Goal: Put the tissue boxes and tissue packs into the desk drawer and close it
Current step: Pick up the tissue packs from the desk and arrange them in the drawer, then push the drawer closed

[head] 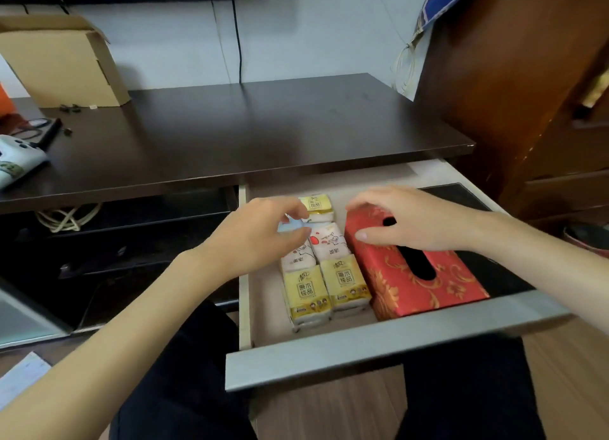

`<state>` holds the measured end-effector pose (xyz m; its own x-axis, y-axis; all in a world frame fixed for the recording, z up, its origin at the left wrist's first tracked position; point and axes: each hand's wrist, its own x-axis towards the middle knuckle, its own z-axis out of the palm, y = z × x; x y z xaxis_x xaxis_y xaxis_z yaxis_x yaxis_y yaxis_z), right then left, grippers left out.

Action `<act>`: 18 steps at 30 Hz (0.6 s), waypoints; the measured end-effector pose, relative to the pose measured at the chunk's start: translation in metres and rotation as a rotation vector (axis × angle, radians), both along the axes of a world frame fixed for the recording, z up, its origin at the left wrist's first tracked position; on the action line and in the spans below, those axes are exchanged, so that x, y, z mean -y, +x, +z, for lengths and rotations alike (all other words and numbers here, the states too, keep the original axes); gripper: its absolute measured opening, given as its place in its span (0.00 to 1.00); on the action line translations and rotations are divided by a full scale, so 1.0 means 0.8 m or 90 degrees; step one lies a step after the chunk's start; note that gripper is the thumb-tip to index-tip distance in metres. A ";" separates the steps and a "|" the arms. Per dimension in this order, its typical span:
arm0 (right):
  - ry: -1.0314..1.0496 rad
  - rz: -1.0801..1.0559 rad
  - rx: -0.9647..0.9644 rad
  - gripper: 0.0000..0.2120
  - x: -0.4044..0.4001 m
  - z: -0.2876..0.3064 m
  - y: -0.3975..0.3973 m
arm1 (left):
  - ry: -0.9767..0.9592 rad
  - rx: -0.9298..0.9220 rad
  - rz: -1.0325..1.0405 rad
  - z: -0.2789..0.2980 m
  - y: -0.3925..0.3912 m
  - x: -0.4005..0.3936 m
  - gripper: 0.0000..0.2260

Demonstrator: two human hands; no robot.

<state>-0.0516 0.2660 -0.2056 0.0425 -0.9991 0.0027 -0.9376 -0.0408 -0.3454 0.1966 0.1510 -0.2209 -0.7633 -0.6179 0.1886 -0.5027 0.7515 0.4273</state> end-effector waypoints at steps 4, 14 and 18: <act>0.001 -0.001 0.073 0.24 -0.081 -0.003 0.007 | 0.032 -0.021 -0.035 0.014 0.035 -0.079 0.11; -0.006 0.005 0.039 0.33 -0.186 -0.042 0.018 | 0.004 0.078 -0.090 -0.020 0.043 -0.178 0.23; -0.052 -0.027 0.070 0.26 -0.184 -0.047 0.007 | 0.021 0.033 -0.034 -0.031 0.041 -0.172 0.27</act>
<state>-0.0457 0.4132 -0.2433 -0.0047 -0.9962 0.0869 -0.8958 -0.0344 -0.4432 0.2293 0.2889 -0.2454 -0.8037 -0.5811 0.1278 -0.4844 0.7637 0.4268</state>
